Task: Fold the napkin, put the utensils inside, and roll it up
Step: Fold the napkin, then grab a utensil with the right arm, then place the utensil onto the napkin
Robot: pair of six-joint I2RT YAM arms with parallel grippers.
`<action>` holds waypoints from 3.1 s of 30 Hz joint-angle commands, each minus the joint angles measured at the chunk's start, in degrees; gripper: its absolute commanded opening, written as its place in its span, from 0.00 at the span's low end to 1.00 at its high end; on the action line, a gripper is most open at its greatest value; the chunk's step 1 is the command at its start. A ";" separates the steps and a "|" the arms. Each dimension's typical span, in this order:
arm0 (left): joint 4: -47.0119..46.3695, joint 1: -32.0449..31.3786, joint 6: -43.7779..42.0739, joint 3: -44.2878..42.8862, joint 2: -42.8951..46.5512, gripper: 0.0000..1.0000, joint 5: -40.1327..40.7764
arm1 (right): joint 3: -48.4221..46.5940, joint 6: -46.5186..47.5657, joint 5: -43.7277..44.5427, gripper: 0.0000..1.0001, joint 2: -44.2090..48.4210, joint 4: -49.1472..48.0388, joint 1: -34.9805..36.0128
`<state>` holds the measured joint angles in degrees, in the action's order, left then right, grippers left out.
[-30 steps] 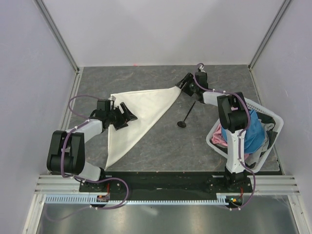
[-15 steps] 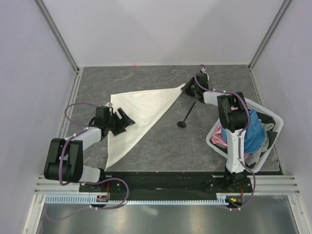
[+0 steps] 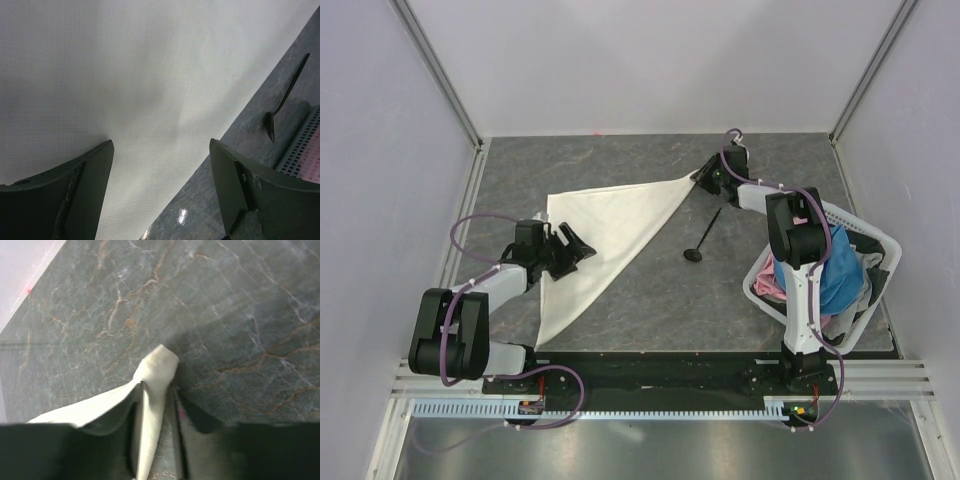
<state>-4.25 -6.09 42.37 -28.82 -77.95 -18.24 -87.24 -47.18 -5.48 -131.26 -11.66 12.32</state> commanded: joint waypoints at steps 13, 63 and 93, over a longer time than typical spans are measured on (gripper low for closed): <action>26.31 0.29 -20.74 -36.04 -1.06 0.89 -1.98 | 1.10 12.55 -2.63 0.66 19.61 11.29 -1.15; 26.75 -0.24 -23.38 -36.40 0.08 0.88 -9.89 | 10.33 -0.19 15.76 0.00 19.02 47.35 13.70; 25.61 -0.33 -22.42 -35.52 1.22 0.88 -9.97 | -3.28 -30.43 17.16 0.00 12.17 27.92 32.33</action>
<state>23.46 -6.24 18.68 -64.38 -78.19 -27.27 -87.18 -73.69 9.63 -117.62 17.50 43.97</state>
